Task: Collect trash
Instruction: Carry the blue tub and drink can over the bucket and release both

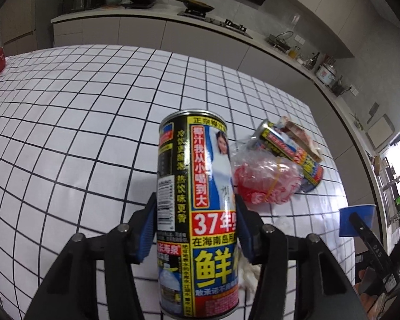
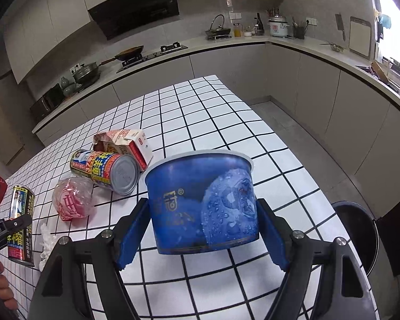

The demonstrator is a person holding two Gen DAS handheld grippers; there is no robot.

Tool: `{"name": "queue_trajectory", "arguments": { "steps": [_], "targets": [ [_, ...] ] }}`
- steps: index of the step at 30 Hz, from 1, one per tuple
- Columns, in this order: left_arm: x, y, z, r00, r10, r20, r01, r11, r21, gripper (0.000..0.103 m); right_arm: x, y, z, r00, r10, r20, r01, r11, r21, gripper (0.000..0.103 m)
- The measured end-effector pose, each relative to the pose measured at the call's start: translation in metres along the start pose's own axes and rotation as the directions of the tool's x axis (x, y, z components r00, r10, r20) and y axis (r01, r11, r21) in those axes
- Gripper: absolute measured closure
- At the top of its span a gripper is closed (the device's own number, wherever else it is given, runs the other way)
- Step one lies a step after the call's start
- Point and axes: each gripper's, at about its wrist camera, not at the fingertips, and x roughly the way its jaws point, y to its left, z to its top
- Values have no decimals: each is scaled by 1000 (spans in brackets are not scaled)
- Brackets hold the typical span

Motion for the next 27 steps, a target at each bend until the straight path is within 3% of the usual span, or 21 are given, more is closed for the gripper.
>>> {"name": "queue_trajectory", "arguments": {
  "steps": [6, 12, 20, 27],
  "targets": [
    [-12, -46, -15, 992, -123, -28, 125, 986, 110, 49, -22, -15, -10, 1000, -19, 18, 19, 999, 47, 23],
    [-7, -114, -37, 962, -249, -111, 268, 940, 209, 49, -59, -66, -20, 995, -97, 38, 92, 988, 122, 23],
    [14, -255, -80, 914, -328, -237, 391, 868, 306, 49, -96, -213, -27, 979, -195, 60, 173, 951, 258, 23],
    [56, -379, -122, 901, -305, -309, 400, 861, 315, 49, -59, -340, -40, 988, -139, -67, 152, 954, 259, 23]
  ]
}}
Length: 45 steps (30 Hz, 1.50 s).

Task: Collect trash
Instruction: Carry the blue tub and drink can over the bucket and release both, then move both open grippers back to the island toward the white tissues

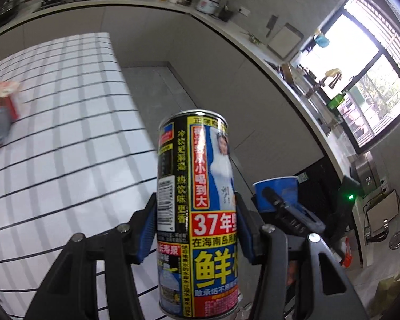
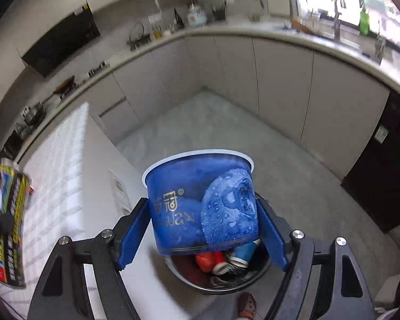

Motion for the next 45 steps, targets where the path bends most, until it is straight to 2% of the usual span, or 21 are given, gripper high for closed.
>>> {"name": "queue_trajectory", "arguments": {
  "steps": [3, 7, 15, 21, 26, 29, 35, 40, 45],
  "targets": [
    [40, -25, 1, 998, 13, -54, -14, 1000, -12, 49, 33, -27, -1, 996, 19, -92, -22, 999, -32, 23],
    [87, -41, -1, 989, 79, -123, -82, 996, -18, 49, 66, -46, -7, 984, 35, -174, -46, 997, -61, 23],
    [132, -55, -9, 959, 185, -213, -192, 981, -12, 49, 117, -55, -20, 951, 49, -304, -93, 987, -130, 23],
    [147, -60, -14, 936, 237, -262, -244, 970, 6, 49, 133, -58, -32, 936, 23, -351, -90, 980, -176, 22],
    [162, -65, -16, 910, 267, -316, -278, 960, 11, 47, 133, -62, -29, 938, 1, -346, -73, 978, -194, 19],
    [162, -71, -16, 912, 276, -304, -285, 958, 14, 43, 130, -63, -27, 940, -3, -341, -67, 979, -194, 18],
    [147, -74, -11, 933, 263, -247, -267, 963, 18, 41, 117, -64, -21, 953, 4, -304, -62, 982, -180, 18],
    [111, -69, -5, 952, 243, -184, -249, 968, -11, 41, 99, -62, -9, 964, 31, -266, -70, 988, -137, 18],
    [58, -53, -4, 969, 229, -94, -234, 971, -41, 41, 70, -44, 5, 979, 44, -200, -77, 984, -160, 18]
  ]
}}
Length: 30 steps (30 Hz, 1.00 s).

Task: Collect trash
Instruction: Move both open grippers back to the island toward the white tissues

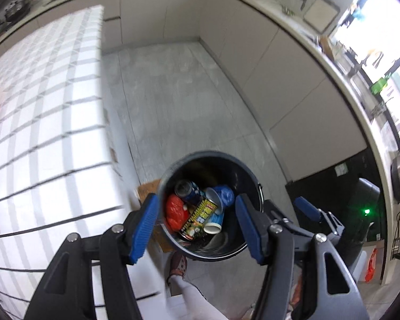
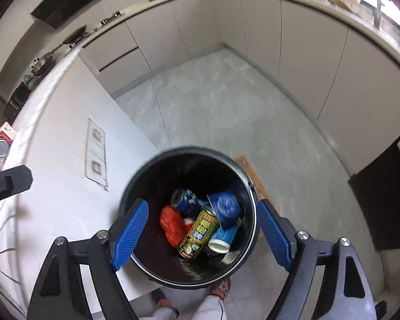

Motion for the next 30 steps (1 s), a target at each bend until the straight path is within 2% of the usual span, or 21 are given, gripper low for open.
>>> {"name": "queue_trajectory", "arguments": {
  "steps": [3, 7, 14, 19, 22, 26, 30],
  "targets": [
    [-29, 29, -7, 999, -4, 50, 5, 1000, -18, 41, -27, 17, 4, 998, 2, 63, -2, 1000, -2, 18],
    [-68, 84, -23, 993, 32, 114, -25, 998, -61, 41, -61, 53, 6, 990, 34, 135, -36, 999, 14, 18],
    [-120, 204, -62, 980, 126, 157, -93, 976, -199, 41, -97, 158, -4, 974, 105, 201, -93, 993, -69, 18],
    [-148, 286, -88, 962, 217, 169, -162, 943, -290, 41, -97, 236, -27, 967, 161, 196, -137, 982, -130, 18],
    [-153, 320, -99, 955, 252, 157, -189, 923, -336, 41, -89, 274, -39, 967, 188, 172, -162, 974, -155, 18],
    [-154, 346, -104, 955, 259, 144, -188, 906, -379, 41, -78, 319, -48, 967, 222, 124, -196, 961, -195, 18],
    [-147, 350, -100, 959, 246, 141, -177, 908, -380, 41, -72, 349, -48, 965, 236, 111, -200, 944, -262, 18]
  ]
}}
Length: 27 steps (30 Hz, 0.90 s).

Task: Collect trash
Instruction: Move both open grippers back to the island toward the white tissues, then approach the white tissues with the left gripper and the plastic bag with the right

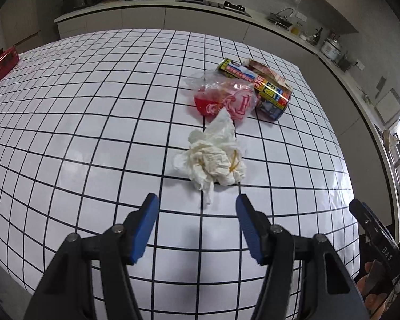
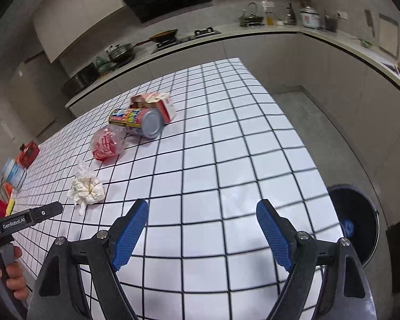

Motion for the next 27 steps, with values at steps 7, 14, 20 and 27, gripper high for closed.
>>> {"name": "queue_trajectory", "arguments": {
  "steps": [7, 14, 20, 27],
  "targets": [
    [24, -17, 13, 999, 50, -20, -49, 998, 31, 41, 28, 5, 23, 997, 75, -5, -75, 997, -9, 18],
    [45, -19, 23, 996, 84, -32, -84, 996, 28, 39, 41, -7, 38, 996, 91, -6, -91, 996, 10, 18],
    [50, -9, 32, 996, 84, -16, -84, 996, 30, 34, 48, 3, 44, 995, 102, -19, -102, 995, -10, 18],
    [49, 21, 44, 997, 69, -18, -68, 997, 22, 34, 63, 36, 49, 994, 103, -36, -105, 993, -46, 18]
  ]
}}
